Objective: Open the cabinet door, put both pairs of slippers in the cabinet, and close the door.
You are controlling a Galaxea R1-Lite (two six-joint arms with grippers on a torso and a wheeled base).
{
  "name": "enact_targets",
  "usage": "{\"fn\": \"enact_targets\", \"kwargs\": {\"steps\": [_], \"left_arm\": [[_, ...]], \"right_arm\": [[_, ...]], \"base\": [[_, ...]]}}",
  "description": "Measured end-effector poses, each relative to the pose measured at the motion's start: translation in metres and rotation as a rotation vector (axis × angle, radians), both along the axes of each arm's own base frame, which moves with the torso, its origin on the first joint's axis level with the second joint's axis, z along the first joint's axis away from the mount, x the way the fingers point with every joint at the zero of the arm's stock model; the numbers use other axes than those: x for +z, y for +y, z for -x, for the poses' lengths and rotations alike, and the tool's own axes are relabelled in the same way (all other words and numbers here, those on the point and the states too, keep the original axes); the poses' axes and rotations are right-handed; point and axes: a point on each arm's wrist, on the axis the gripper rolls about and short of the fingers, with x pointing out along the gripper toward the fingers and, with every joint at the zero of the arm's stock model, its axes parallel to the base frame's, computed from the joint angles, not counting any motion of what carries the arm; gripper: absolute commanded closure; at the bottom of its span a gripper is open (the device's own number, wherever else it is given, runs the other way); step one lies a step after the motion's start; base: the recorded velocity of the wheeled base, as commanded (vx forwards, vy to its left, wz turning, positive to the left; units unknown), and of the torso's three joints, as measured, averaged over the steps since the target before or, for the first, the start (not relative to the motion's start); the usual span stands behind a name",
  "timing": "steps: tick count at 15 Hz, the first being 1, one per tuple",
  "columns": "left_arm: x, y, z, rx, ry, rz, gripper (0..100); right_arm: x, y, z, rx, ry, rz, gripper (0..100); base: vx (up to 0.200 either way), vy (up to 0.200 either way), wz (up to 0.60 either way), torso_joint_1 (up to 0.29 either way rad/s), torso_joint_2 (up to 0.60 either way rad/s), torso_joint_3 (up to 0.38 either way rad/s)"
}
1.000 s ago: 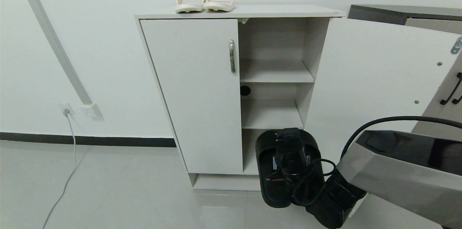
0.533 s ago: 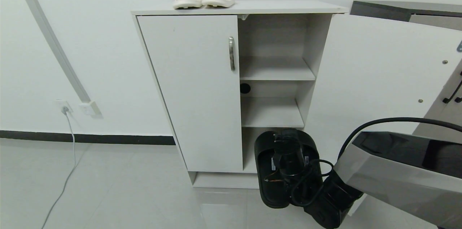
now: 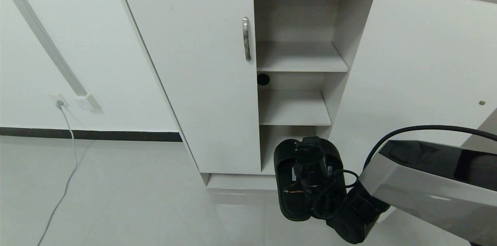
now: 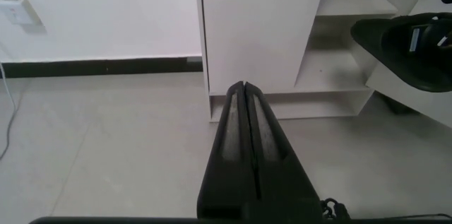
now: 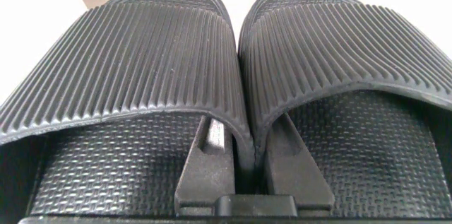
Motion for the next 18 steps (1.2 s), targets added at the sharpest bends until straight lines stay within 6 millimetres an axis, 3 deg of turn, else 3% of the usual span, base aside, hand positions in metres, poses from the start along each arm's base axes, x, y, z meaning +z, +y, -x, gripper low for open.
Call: {"fn": "enact_targets", "kwargs": {"steps": [4,9,18], "left_arm": [[0.000,0.000,0.000,0.000,0.000,0.000,100],[0.000,0.000,0.000,0.000,0.000,0.000,100],[0.000,0.000,0.000,0.000,0.000,0.001,100]], "right_arm": [[-0.002,0.001,-0.004,-0.020,-0.028,-0.012,100],[0.008,0.005,-0.013,-0.009,-0.255,0.001,100],[0.001,0.003,-0.017,-0.017,-0.252,0.017,100]], "base": [[0.000,0.000,0.00,0.002,0.00,-0.152],[0.000,0.000,0.00,0.000,0.00,0.000],[0.022,0.000,0.00,0.000,0.00,0.000]]}}
